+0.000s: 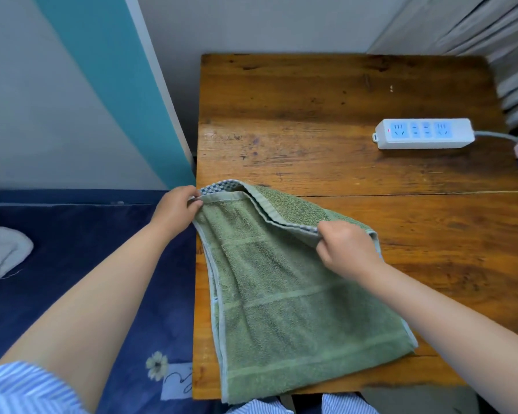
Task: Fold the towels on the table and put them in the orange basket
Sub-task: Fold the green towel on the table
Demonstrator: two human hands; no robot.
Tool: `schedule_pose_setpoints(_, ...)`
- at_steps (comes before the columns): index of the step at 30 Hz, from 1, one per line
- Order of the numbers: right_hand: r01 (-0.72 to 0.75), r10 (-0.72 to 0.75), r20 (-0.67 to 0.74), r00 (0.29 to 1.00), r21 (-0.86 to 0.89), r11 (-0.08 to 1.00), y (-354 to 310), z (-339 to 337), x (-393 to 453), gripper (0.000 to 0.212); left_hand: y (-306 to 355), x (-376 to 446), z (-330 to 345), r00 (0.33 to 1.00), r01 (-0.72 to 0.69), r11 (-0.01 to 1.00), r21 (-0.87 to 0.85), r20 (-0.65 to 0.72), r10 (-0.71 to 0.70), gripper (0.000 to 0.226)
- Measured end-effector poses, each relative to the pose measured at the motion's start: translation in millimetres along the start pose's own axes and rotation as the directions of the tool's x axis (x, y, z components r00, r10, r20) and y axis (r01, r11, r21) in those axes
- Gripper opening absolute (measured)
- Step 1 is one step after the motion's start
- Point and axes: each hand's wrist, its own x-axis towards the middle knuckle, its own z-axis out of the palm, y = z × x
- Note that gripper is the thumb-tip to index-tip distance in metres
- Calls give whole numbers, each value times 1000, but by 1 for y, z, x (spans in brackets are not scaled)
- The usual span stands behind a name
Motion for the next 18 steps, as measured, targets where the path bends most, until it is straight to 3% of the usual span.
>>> schedule_pose_setpoints(2,-118,119,-5,993,62,991,14,-6,9,3,0,1,-1,1000,3,1000,13,1,-3,21)
schedule_pose_setpoints(5,-185,194,-82,978,101,977,29,-16,23,3,1,2,-2,1000,19,1000,9,-6,-19,18)
schedule_pose_setpoints(10,-252,260,-59,964,113,961,43,-23,44,8,8,-6,-10,1000,-14,996,86,27,11,15)
schedule_pose_setpoints(15,-283,255,123,959,435,855,74,-63,51,9,24,-16,-42,996,-89,982,166,35,84,15)
schedule_pose_setpoints(18,-266,207,180,962,433,861,90,-93,49,10,48,-21,-61,988,-154,952,264,65,141,32)
